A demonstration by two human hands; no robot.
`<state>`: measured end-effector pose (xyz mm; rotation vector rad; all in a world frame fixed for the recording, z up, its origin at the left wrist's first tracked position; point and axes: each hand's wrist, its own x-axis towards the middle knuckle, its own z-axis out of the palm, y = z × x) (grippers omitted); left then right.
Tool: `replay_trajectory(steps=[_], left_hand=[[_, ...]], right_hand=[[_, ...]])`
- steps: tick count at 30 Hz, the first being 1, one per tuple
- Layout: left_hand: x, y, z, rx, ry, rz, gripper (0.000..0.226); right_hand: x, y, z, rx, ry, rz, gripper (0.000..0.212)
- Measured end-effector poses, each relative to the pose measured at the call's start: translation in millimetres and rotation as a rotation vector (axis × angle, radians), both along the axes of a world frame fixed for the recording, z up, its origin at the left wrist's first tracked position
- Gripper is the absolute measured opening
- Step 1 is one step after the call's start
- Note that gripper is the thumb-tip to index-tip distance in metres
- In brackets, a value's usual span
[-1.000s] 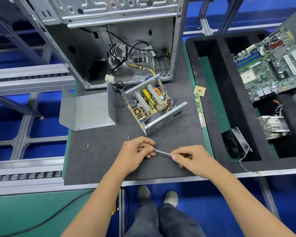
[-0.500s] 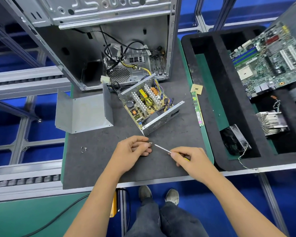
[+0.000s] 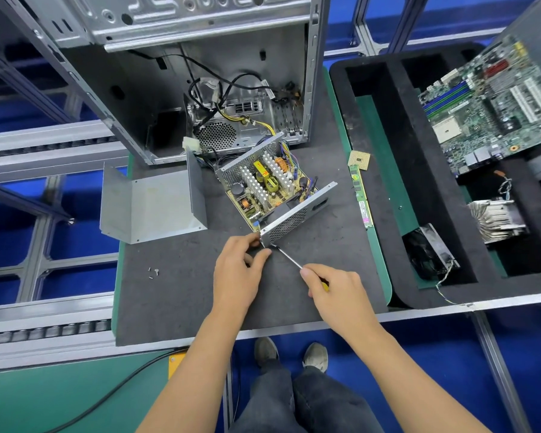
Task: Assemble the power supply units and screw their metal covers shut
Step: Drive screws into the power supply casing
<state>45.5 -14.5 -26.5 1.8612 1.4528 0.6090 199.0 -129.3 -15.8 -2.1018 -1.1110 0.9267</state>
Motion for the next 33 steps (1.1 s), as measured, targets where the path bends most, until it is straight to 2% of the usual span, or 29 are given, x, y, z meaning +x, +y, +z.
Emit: replay_trajectory(steps=[5,13,17,19,22,26,30,33], left_hand=[[0.9,-1.5,-0.6,0.021,0.030,-0.004,0.013],[4.1,-4.1,-4.6,0.047,0.039,0.017,0.010],[5.8,-3.3,-5.6,0.063,0.047,0.024,0.010],[5.5,-2.3,-5.1,0.052,0.007,0.046,0.014],[4.0,1.6,-5.3,0.038,-0.064,0.040,0.035],[2.8,6.1,-5.8,0.088,-0.063,-0.033,0.035],[1.0,9.7,-7.9,0.108,-0.053,-0.072,0.035],[-0.8,11.8,-8.1,0.112,-0.040,-0.100,0.035]], right_hand=[[-1.5,2.8,-0.5,0.002,0.007,-0.028,0.025],[-4.9,4.5,-0.4,0.017,0.013,-0.036,0.025],[-10.1,6.1,1.1,0.015,-0.050,-0.024,0.021],[-12.2,5.5,-0.7,0.025,-0.067,-0.012,0.024],[-15.9,2.4,0.6,0.024,-0.130,-0.026,0.018],[-24.2,-1.3,3.7,0.014,-0.304,-0.049,0.024],[-26.4,1.5,1.7,0.037,-0.078,-0.063,0.018],[-29.2,-1.7,4.7,0.017,-0.082,-0.061,0.021]])
